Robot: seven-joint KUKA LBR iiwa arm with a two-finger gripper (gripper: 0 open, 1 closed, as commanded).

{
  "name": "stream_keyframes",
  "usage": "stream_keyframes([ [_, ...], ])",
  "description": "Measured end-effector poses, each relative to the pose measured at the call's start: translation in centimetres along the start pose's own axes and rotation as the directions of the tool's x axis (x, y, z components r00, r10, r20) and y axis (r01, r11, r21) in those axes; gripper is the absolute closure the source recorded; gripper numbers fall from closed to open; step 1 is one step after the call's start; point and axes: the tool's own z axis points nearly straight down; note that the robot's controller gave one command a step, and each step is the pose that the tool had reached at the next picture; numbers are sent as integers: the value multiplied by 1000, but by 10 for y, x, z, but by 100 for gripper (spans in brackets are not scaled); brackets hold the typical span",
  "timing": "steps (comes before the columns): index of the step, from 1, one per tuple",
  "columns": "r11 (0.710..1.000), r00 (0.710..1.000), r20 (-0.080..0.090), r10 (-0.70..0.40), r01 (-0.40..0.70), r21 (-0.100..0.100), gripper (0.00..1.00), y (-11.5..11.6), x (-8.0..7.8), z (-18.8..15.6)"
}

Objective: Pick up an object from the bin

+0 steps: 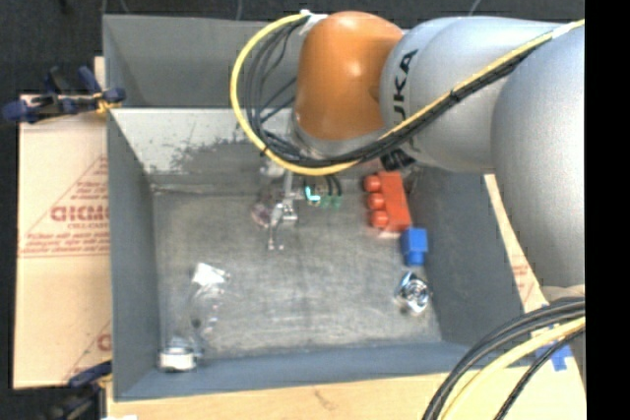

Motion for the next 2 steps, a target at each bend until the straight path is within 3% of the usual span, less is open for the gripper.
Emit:
stream_keyframes([
  [1,991,991,11,132,-132,-5,0,-51,-17,87],
  [2,991,991,20,130,-130,-5,100,-51,-19,83],
])
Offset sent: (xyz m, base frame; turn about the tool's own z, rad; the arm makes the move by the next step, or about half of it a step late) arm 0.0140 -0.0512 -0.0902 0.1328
